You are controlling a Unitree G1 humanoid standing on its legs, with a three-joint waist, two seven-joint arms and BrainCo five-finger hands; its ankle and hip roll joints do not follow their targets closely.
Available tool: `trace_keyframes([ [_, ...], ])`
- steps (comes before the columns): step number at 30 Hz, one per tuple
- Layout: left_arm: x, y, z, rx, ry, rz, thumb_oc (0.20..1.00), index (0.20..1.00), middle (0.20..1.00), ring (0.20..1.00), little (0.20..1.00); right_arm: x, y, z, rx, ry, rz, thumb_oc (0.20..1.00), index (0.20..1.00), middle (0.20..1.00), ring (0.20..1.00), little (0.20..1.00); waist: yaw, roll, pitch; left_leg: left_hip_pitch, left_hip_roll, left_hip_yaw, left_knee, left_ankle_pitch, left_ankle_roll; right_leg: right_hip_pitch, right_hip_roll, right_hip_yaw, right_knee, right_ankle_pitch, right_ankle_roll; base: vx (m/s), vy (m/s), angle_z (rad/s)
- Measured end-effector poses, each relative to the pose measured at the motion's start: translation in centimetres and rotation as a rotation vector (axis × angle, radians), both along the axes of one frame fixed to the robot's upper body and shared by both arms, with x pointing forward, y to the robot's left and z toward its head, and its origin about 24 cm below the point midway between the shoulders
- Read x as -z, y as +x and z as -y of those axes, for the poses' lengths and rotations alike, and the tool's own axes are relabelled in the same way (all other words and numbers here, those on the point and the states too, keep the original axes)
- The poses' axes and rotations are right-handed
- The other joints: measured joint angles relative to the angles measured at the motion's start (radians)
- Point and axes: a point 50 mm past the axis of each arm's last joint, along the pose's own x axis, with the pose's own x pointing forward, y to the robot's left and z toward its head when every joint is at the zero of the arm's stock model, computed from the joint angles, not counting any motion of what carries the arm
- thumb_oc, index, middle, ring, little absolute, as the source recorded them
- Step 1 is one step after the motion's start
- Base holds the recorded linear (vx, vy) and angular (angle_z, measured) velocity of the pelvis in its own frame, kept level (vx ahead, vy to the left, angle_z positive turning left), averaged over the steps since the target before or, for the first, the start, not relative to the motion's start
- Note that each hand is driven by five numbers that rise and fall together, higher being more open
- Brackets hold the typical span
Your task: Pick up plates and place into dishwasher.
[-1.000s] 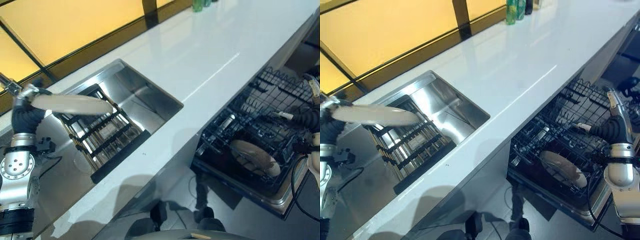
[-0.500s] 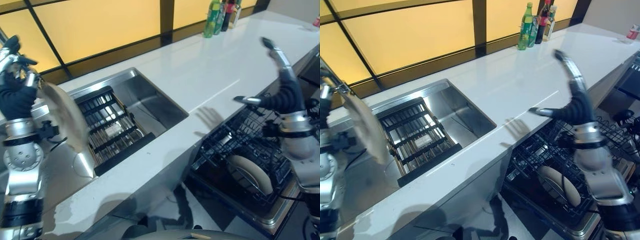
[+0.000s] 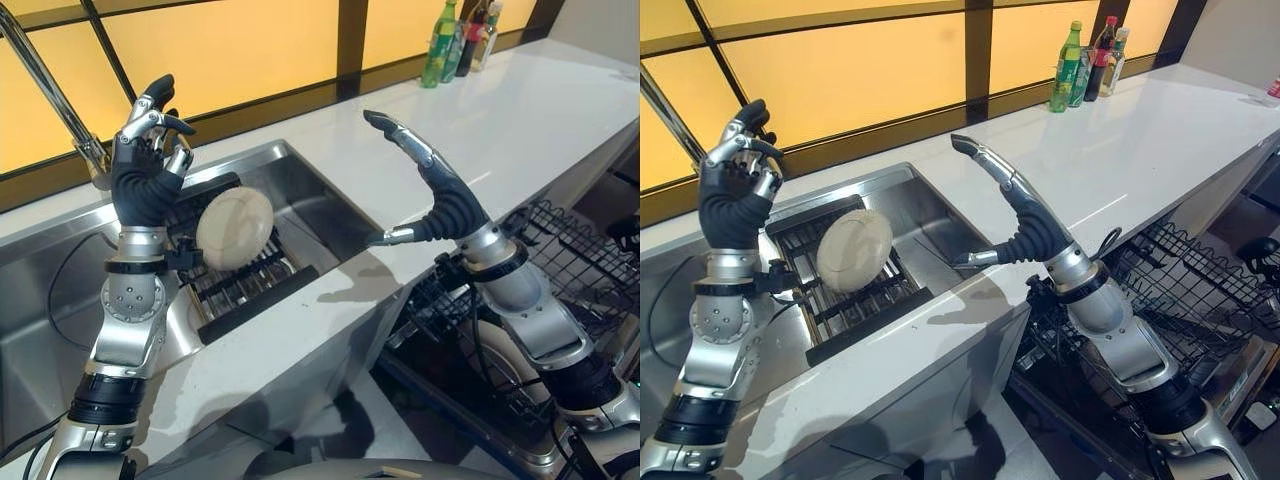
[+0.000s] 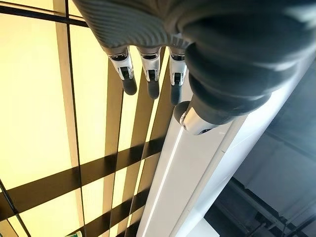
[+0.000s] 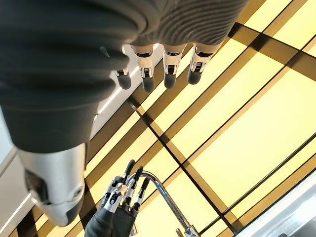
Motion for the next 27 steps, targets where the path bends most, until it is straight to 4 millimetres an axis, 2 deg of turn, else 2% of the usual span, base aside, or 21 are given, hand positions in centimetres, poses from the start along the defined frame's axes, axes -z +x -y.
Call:
trace_keyframes([
  [14,0.2,0.2,-0.2,-0.024,-0.006,-0.029,0.200,0.200,0.200,0.200,0.200,0.2,0.2,-0.3,0.005,0.021,-0.025,1.000,1.000,1.000,1.000,1.000,0.007,0.001,-0.010,0.002,-0.004,-0.013,-0.001,0.001,0.001,0.012,-0.002,-0.013,-0.005,0.000,0.000,0.01,0.008,0.02],
  [17,0.8,0.7,-0.5,-0.127,0.101,-0.083,0.200,0.200,0.200,0.200,0.200,0.3,0.3,-0.2,0.009,0.020,-0.030,1.000,1.000,1.000,1.000,1.000,0.009,0.004,-0.013,0.001,-0.005,-0.015,-0.001,0.001,0.000,0.014,-0.002,-0.016,-0.007,0.000,0.000,0.03,0.035,0.03],
  [18,1.4,1.2,-0.9,-0.195,0.182,-0.127,0.263,0.263,0.263,0.263,0.263,0.3,0.3,-0.2,0.014,0.019,-0.036,1.000,1.000,1.000,1.000,1.000,0.009,0.006,-0.015,0.001,-0.005,-0.015,-0.001,0.001,0.001,0.014,-0.002,-0.017,-0.007,0.000,0.000,0.03,0.040,0.01],
  [19,2.0,1.6,-1.6,-0.282,0.275,-0.170,1.000,1.000,1.000,1.000,1.000,0.4,0.4,-0.2,0.019,0.017,-0.042,1.000,1.000,1.000,1.000,1.000,0.010,0.008,-0.016,0.001,-0.005,-0.016,-0.001,0.001,0.001,0.015,-0.002,-0.017,-0.009,0.000,0.000,0.03,0.035,0.01],
  [21,3.4,2.3,-4.4,-0.466,0.470,-0.293,1.000,1.000,1.000,1.000,1.000,0.4,0.5,0.1,0.030,0.008,-0.060,1.000,1.000,1.000,1.000,1.000,0.006,0.011,-0.018,0.001,-0.004,-0.016,-0.002,0.001,0.000,0.016,-0.003,-0.018,-0.011,0.000,0.000,0.01,0.020,0.00],
  [23,5.2,2.5,-7.6,-0.629,0.533,-0.448,1.000,1.000,1.000,1.000,1.000,0.4,0.7,0.6,0.048,0.006,-0.081,1.000,1.000,1.000,1.000,1.000,0.004,0.016,-0.019,0.000,-0.004,-0.015,-0.005,0.001,0.000,0.015,-0.002,-0.019,-0.011,0.000,0.000,0.00,0.000,0.00],
  [25,6.5,2.1,-8.1,-0.668,0.553,-0.523,1.000,1.000,1.000,1.000,1.000,0.7,0.8,0.6,0.056,0.019,-0.096,1.000,1.000,1.000,1.000,1.000,0.008,0.016,-0.019,-0.001,-0.005,-0.017,-0.006,0.002,0.000,0.014,-0.002,-0.020,-0.011,-0.001,0.000,0.01,0.004,0.02],
  [27,8.2,2.0,-7.3,-0.635,0.576,-0.594,1.000,1.000,1.000,1.000,1.000,0.9,0.9,0.6,0.068,0.022,-0.113,1.000,1.000,1.000,1.000,1.000,0.016,0.017,-0.019,-0.002,-0.008,-0.021,-0.006,0.002,0.001,0.014,-0.004,-0.022,-0.011,-0.001,0.001,0.03,0.010,0.06],
])
